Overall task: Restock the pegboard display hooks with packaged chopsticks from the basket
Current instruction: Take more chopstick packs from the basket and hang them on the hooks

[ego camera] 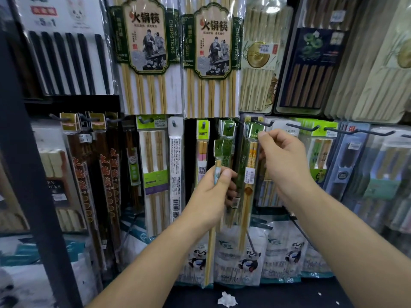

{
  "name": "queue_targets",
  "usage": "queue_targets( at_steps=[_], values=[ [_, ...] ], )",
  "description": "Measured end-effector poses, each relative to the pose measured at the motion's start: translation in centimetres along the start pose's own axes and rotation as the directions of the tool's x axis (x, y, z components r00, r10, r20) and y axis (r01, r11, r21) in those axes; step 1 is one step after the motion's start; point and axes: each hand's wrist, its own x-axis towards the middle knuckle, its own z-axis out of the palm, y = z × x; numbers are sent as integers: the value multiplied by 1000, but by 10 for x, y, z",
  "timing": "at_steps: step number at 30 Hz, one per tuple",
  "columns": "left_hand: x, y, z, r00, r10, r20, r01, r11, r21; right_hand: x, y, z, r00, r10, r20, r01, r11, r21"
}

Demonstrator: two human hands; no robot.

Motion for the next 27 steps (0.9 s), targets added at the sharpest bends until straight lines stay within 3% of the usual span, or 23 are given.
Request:
queue_targets(
  at_steps=[5, 14, 21, 27],
  values=[
    [-2, 0, -3, 995, -64, 82, 61, 997, 45, 8, 0, -1, 999, -34, 7, 34, 999, -42],
    [-2, 4, -5, 984, -165, 64, 173, 973, -155, 20, 1, 3, 999, 10, -35, -14, 995, -103],
    [-3, 7, -2, 999, -34, 18, 35, 998, -59, 22, 6, 4, 999, 18, -46, -23, 993, -116],
    [3, 8, 0, 999, 27, -22, -30, 993, -113, 10, 10, -2, 996, -18, -92, 3, 988, -158]
  ],
)
